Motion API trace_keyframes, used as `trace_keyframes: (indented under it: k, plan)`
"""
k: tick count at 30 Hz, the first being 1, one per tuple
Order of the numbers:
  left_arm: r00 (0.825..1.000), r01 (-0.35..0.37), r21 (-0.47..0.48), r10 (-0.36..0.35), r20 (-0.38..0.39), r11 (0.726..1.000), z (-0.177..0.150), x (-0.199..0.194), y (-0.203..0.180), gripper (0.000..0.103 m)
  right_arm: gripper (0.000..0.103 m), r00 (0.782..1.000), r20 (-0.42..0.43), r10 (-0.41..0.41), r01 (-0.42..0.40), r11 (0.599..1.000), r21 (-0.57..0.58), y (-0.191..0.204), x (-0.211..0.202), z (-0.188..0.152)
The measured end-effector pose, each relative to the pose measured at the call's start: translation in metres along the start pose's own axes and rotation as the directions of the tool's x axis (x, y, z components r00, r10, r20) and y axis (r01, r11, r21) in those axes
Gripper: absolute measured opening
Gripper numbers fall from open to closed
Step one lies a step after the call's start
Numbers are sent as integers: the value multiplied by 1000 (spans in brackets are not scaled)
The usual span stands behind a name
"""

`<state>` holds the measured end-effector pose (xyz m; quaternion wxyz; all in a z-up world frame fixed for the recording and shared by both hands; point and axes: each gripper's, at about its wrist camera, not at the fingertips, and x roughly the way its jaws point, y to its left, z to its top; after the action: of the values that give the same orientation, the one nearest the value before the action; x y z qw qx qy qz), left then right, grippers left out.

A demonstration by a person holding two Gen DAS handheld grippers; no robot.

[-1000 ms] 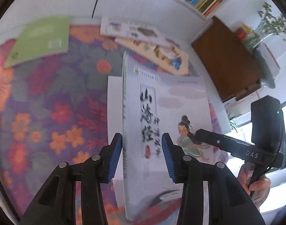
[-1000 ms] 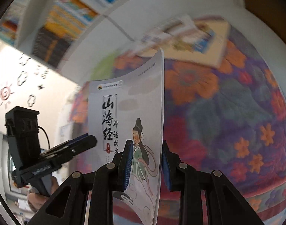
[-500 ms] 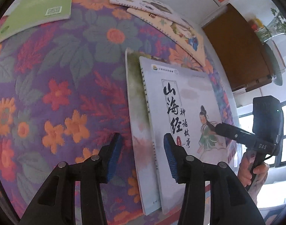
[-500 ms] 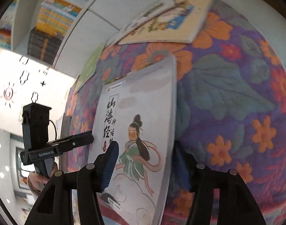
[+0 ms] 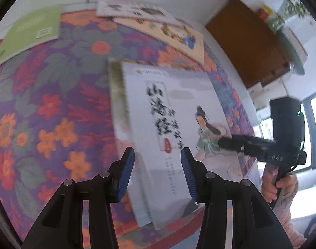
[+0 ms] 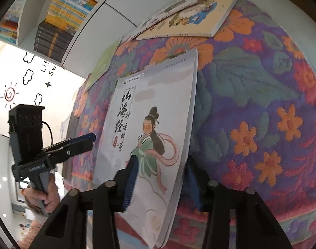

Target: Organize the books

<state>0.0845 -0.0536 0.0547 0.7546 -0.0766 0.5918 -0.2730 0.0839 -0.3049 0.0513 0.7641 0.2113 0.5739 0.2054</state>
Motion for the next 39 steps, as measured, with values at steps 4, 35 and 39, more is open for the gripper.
trace_keyframes:
  k: [4, 35, 39]
  plan:
    - [1000, -14, -3, 14, 18, 1000, 2, 8, -6, 53, 30, 1000, 29, -4, 4, 1000, 28, -5, -6, -3]
    - [917, 77, -117, -24, 399, 990, -40, -179, 63, 53, 30, 980, 132, 147, -105, 954, -281, 194, -28, -14]
    - [898, 51, -178, 33, 439, 983, -56, -207, 105, 53, 30, 979, 94, 179, -136, 929, -345, 245, 7, -11]
